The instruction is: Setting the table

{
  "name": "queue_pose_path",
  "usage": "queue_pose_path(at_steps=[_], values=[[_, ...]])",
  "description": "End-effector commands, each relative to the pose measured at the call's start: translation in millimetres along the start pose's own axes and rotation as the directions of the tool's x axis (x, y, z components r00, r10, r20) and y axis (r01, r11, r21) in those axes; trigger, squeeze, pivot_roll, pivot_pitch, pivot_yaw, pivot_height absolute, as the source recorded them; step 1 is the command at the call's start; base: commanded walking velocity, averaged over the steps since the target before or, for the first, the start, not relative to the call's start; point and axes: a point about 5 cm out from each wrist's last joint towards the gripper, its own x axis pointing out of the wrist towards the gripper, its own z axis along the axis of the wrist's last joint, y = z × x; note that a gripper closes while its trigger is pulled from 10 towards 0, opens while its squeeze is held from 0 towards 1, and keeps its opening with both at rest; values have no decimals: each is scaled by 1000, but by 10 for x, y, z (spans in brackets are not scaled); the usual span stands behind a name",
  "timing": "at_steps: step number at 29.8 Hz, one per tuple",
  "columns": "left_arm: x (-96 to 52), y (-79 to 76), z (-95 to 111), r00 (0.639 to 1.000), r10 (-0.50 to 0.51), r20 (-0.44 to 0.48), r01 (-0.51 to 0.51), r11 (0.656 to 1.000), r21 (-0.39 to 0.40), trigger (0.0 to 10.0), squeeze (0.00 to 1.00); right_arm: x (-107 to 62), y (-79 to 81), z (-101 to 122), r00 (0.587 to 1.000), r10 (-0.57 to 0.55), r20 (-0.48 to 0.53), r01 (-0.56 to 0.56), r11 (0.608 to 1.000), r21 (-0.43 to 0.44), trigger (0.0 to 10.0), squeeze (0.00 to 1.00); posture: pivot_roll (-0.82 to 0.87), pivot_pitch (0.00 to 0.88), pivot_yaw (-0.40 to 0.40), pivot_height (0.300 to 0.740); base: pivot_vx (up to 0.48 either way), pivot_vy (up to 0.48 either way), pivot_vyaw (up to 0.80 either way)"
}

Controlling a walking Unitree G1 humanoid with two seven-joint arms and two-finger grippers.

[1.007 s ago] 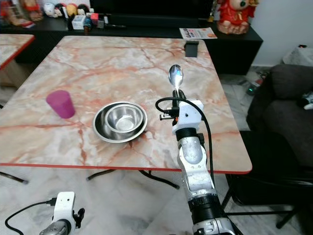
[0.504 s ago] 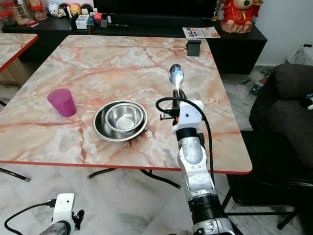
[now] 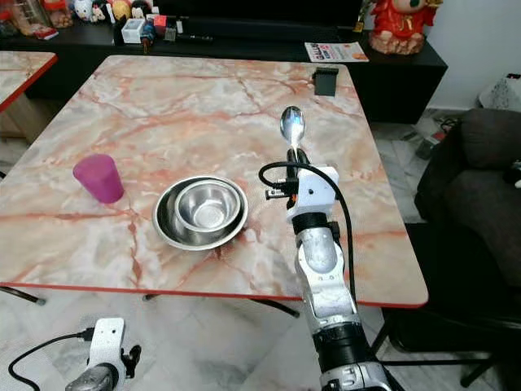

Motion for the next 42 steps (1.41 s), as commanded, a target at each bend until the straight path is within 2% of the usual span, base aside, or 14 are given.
queue_pose_path(at_steps=[1, 10, 28, 42], values=[[-8, 21, -37, 1000, 9, -16, -9, 1000, -5, 10000, 0, 13, -3, 5, 1000, -2, 3, 2, 1000, 6, 10000, 0, -10, 121, -15, 740, 277, 0, 0], [-7, 28, -32, 1000, 10, -14, -11, 1000, -9, 10000, 0, 17, 0, 2, 1000, -2, 2, 2, 1000, 7, 10000, 0, -8, 120, -15, 740, 272, 0, 0], [-7, 31, -32, 1000, 9, -14, -9, 1000, -6, 10000, 0, 6, -9, -29, 1000, -12, -14, 12, 1000, 5, 10000, 0, -9, 121, -12, 740, 0, 0, 0], [-11, 34, -43, 1000, 12, -16, -13, 1000, -7, 10000, 0, 3, -3, -28, 1000, -11, -10, 11, 1000, 8, 10000, 0, -6, 122, -14, 740, 247, 0, 0]])
